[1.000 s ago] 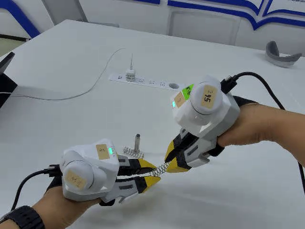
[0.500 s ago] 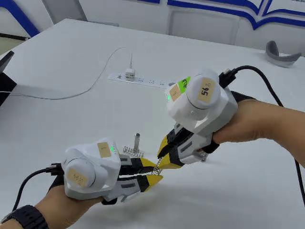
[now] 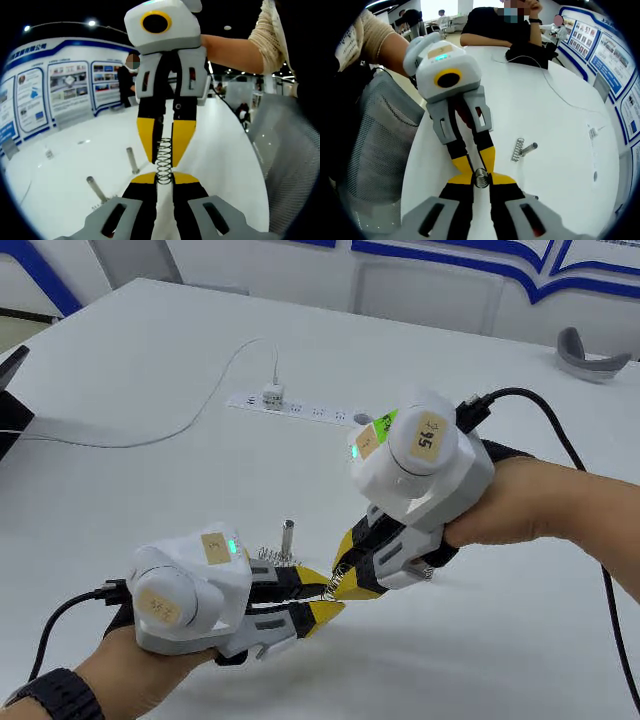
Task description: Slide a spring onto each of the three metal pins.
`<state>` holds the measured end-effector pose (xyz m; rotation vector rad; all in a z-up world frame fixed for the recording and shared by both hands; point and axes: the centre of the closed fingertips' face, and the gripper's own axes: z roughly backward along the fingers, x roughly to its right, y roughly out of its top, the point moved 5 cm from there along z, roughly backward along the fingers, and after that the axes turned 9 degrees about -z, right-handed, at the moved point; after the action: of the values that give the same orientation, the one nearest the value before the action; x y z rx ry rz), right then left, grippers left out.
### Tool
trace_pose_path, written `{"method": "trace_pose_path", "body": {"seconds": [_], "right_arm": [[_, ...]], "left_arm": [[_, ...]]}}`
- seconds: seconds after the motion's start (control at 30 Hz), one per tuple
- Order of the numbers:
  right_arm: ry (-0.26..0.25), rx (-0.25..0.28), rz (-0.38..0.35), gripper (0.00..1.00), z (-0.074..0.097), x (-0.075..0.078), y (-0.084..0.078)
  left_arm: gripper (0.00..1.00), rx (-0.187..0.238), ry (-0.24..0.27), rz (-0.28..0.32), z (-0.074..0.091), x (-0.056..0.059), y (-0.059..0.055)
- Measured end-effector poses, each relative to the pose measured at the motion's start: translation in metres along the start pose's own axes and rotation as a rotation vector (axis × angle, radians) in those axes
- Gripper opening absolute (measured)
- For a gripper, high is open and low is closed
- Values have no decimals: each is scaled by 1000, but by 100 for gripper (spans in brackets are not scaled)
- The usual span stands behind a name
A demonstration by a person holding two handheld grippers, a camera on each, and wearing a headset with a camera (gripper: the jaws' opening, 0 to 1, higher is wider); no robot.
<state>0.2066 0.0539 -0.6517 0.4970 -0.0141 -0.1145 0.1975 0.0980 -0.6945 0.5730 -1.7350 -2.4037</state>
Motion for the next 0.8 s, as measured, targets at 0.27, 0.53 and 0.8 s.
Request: {"method": "trace_pose_path", "body": {"seconds": [0.27,0.53,0.8], "right_arm": [[0,3,-4,12,-2,1,2],[-17,3,-11,12,2,7,2],[-48,12,-35,12,13,17,-3]], "left_arm": [[11,-5,14,-2,1,-1,-1],[20,-9,41,26,7,-4,-4],[29,-32,80,65,20,-11,-16]]}}
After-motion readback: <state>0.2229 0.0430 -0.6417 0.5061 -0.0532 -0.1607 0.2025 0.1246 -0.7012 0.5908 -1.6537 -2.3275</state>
